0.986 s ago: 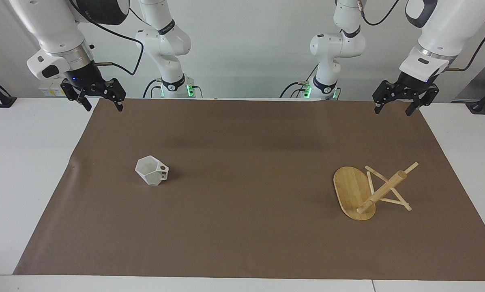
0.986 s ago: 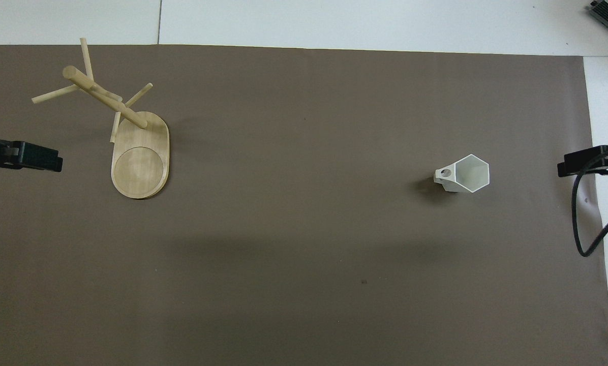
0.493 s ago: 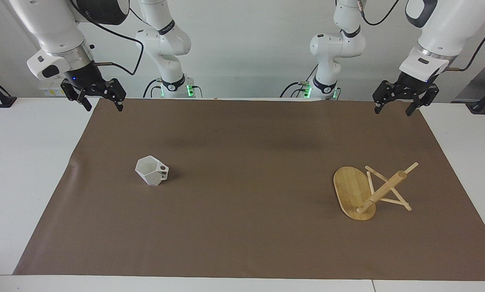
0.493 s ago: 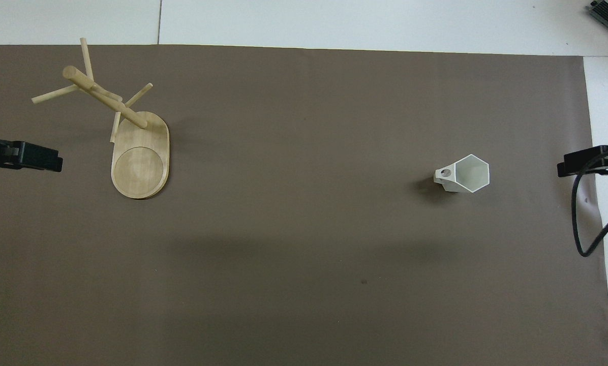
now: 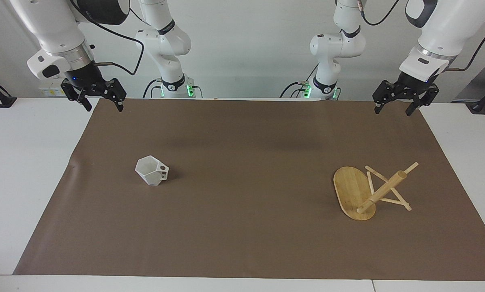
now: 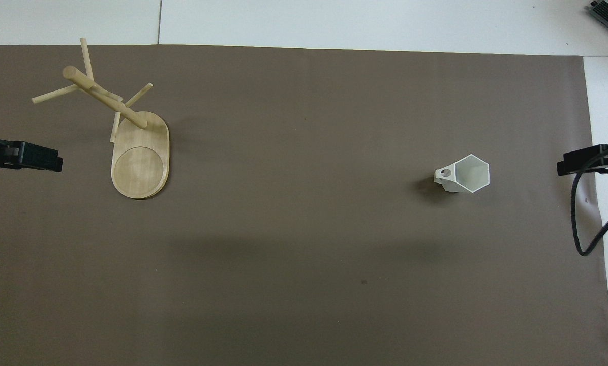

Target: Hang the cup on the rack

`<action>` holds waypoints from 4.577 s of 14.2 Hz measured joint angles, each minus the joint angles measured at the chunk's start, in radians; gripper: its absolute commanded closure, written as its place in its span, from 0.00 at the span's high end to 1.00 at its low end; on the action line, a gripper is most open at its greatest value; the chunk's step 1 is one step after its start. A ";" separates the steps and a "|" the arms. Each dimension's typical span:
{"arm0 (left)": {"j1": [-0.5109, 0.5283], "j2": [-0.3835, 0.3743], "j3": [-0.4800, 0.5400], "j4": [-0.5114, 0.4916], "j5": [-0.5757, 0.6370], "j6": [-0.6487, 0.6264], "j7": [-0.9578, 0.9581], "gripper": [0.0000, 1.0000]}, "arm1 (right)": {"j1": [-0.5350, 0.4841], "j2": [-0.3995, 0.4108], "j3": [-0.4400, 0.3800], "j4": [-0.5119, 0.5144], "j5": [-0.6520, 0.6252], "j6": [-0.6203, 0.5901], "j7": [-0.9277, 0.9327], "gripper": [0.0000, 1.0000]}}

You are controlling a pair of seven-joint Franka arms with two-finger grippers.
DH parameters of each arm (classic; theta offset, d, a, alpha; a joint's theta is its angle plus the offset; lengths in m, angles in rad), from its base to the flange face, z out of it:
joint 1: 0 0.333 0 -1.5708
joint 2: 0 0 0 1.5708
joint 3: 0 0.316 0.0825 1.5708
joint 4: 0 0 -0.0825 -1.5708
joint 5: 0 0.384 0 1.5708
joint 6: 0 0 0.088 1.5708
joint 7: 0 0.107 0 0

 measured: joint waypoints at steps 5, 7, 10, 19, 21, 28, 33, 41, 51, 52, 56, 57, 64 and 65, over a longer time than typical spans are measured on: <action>0.000 0.000 0.000 0.000 0.000 0.000 0.000 1.00 | 0.007 0.000 0.013 -0.008 0.000 0.085 0.015 1.00; 0.000 0.000 0.000 0.000 0.000 0.000 0.000 1.00 | 0.008 0.000 0.014 -0.031 0.000 0.133 0.028 1.00; 0.000 0.000 0.000 0.000 0.000 0.000 0.000 1.00 | 0.008 0.002 0.014 -0.075 0.000 0.187 0.029 1.00; 0.000 0.000 0.000 0.000 0.000 0.000 0.000 1.00 | 0.036 0.107 0.015 -0.227 0.000 0.425 0.031 1.00; 0.000 0.000 0.000 0.000 0.000 0.000 0.000 1.00 | 0.036 0.144 0.015 -0.236 0.000 0.463 0.031 1.00; 0.000 0.000 0.000 0.000 0.000 0.000 0.000 1.00 | 0.036 0.191 0.014 -0.325 0.000 0.586 0.044 1.00; 0.000 0.000 0.000 0.000 0.000 0.000 0.000 1.00 | 0.036 0.200 0.014 -0.381 0.000 0.640 0.095 1.00; 0.000 0.000 0.000 0.000 0.000 0.000 0.000 1.00 | 0.035 0.200 0.013 -0.421 0.000 0.658 0.122 0.92; 0.000 0.000 0.000 0.000 0.000 0.000 0.000 1.00 | 0.030 0.200 0.012 -0.425 0.000 0.698 0.132 0.73; 0.000 0.000 0.000 0.000 0.000 0.000 0.000 1.00 | 0.031 0.200 0.013 -0.427 0.000 0.698 0.136 0.69; 0.000 0.000 0.000 0.000 0.000 0.000 0.000 1.00 | 0.034 0.200 0.014 -0.432 0.000 0.698 0.152 0.26; 0.000 0.000 0.000 0.000 0.000 0.000 0.000 1.00 | 0.034 0.200 0.014 -0.432 0.000 0.698 0.152 0.14; 0.000 0.000 0.000 0.000 0.000 0.000 0.000 1.00 | 0.034 0.197 0.016 -0.433 0.003 0.698 0.153 0.00; 0.000 0.000 0.000 0.000 0.000 0.000 0.000 1.00 | 0.034 0.197 0.016 -0.433 0.003 0.698 0.153 0.00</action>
